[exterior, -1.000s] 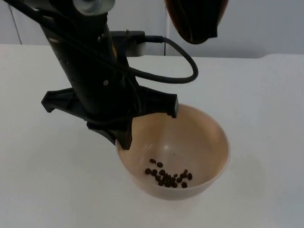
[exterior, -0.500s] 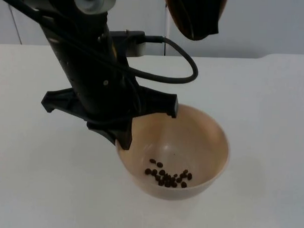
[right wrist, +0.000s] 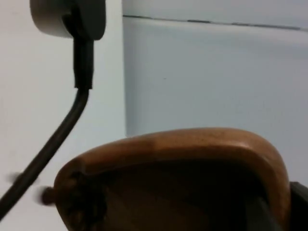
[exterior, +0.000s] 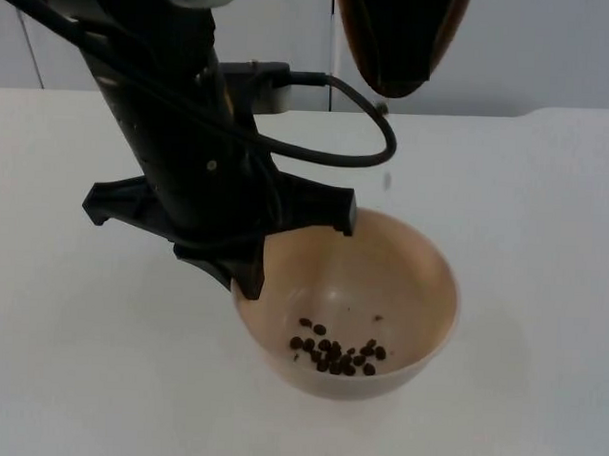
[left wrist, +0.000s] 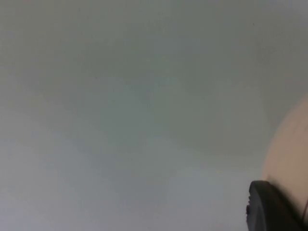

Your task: Pick up the bowl with the left hand and pour the coffee beans from the cup into the bowl with the right hand.

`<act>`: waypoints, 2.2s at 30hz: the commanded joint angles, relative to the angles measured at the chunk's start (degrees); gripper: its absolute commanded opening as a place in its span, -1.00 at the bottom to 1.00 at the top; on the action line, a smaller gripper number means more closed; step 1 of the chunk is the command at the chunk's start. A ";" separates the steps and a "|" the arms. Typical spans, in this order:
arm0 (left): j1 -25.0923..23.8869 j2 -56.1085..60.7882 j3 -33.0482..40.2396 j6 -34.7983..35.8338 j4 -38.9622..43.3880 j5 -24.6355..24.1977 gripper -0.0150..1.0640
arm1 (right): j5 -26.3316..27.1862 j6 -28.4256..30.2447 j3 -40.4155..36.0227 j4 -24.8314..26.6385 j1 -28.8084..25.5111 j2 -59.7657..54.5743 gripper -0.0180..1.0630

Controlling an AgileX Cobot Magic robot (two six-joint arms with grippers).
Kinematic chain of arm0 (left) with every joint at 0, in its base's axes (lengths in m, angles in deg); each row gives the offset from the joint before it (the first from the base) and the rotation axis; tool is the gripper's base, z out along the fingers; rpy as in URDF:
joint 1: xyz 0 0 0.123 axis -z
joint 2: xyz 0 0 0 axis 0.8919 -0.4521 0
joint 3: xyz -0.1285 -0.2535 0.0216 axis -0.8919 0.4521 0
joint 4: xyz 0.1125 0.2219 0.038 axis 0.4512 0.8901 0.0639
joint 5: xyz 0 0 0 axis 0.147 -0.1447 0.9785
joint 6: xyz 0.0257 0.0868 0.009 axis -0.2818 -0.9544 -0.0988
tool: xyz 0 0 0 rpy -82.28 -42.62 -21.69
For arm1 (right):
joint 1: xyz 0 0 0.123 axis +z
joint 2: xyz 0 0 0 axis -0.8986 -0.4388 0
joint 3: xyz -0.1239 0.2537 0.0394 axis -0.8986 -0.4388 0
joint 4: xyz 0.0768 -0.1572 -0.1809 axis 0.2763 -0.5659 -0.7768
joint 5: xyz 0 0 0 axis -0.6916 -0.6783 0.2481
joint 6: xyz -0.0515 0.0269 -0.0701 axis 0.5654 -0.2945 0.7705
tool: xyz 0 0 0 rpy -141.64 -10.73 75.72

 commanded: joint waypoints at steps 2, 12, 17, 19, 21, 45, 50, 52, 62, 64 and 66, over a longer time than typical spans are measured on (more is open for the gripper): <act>0.29 0.59 -0.10 0.46 -0.38 0.56 -0.98 | 0.56 -3.06 0.25 2.64 -1.69 0.81 -0.97; 0.29 0.59 -0.10 0.46 -0.38 0.80 -0.98 | 0.56 -5.15 0.25 8.29 -2.65 4.01 -0.97; 0.29 0.59 -0.10 0.46 -0.38 0.80 -0.98 | 0.56 -5.15 0.25 9.35 -2.96 4.63 -0.97; 0.29 0.59 -0.10 0.46 -0.38 0.80 -0.98 | 0.56 -5.15 0.25 10.63 -3.49 4.63 -0.97; 0.29 0.59 -0.10 0.46 -0.38 0.70 -0.98 | 0.56 -5.26 0.25 12.35 -4.74 4.63 -0.97; 0.29 0.59 -0.10 0.46 -0.38 1.03 -0.98 | 3.00 4.73 0.25 45.24 -20.80 4.63 -0.97; 0.29 0.59 -0.10 0.46 -0.71 1.04 -0.98 | 3.11 9.31 0.25 56.18 -26.43 4.63 -0.97; 0.29 0.59 -0.10 0.46 -1.40 1.04 -0.98 | 3.23 9.43 0.25 57.54 -27.81 4.63 -0.97; 0.29 0.59 -0.10 0.35 2.12 2.19 -0.98 | 4.33 9.43 0.25 64.20 -35.84 4.63 -0.97; 0.29 0.59 -0.10 0.35 3.05 2.70 -0.98 | 5.49 9.43 0.25 65.09 -38.06 4.63 -0.97; 0.29 0.59 -0.10 0.16 3.35 3.97 -0.98 | 7.29 9.19 0.25 65.40 -39.34 4.52 -0.97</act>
